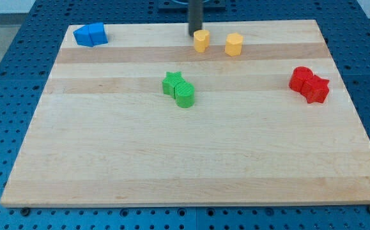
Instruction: Push the yellow heart into the yellow hexagon
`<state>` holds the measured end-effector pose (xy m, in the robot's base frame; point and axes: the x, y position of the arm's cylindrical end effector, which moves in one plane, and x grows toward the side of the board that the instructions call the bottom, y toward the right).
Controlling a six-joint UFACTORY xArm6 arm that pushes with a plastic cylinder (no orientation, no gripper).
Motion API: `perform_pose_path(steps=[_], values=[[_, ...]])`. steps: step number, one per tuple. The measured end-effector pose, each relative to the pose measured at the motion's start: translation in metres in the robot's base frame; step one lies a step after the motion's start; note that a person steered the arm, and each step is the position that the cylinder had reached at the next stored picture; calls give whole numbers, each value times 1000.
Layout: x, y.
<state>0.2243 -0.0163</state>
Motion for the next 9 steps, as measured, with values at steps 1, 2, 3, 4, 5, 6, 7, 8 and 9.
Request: perform_pose_path(steps=[1,2,3,4,5,6,7,8,9], values=[[2,-31],[25,-30],[34,-19],[34,-5],[34,12],[34,29],[25,45],[11,54],[6,55]])
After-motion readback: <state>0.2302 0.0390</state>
